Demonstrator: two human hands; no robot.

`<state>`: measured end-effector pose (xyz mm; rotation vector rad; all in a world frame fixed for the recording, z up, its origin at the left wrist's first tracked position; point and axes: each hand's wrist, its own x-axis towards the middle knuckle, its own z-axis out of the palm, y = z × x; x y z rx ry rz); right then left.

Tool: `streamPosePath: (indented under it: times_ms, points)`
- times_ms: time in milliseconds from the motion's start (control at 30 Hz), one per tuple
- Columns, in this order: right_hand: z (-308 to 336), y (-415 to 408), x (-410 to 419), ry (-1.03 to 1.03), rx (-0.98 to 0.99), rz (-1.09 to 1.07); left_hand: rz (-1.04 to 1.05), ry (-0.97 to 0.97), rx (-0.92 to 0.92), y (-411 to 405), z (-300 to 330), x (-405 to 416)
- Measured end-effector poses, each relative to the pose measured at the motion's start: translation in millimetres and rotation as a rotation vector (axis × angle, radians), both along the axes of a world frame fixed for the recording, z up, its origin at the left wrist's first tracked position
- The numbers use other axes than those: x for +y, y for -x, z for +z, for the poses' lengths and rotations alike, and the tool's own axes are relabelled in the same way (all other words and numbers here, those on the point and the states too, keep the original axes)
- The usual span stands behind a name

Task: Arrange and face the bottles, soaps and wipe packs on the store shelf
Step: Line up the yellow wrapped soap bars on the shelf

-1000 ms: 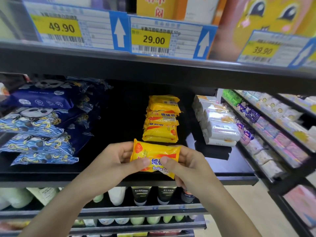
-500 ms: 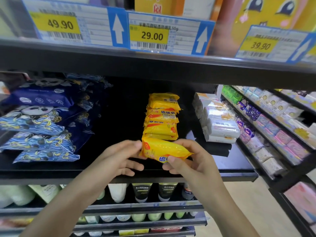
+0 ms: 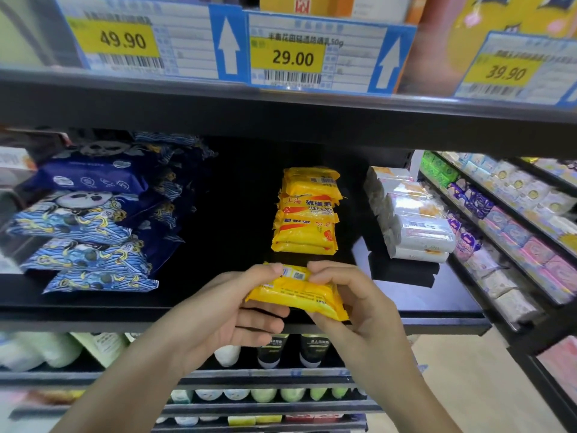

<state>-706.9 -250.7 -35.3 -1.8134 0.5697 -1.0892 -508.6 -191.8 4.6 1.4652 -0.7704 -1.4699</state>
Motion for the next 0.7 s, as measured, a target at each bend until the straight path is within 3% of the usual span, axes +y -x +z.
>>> streamPosePath:
  times_ms: [133,333,567,700]
  points:
    - [-6,0,-1,0.045,0.011,-0.015,0.044,0.016,0.047,1,-4,-2]
    - [-5,4,-2,-0.005,0.06,-0.043,0.065,0.054,-0.041,2,-10,-3]
    - [-2,10,-6,-0.178,0.093,-0.18,0.096,0.205,-0.12,-2,-4,0]
    - [8,11,-8,-0.305,-0.004,-0.299,0.102,0.312,-0.198,-5,-2,3]
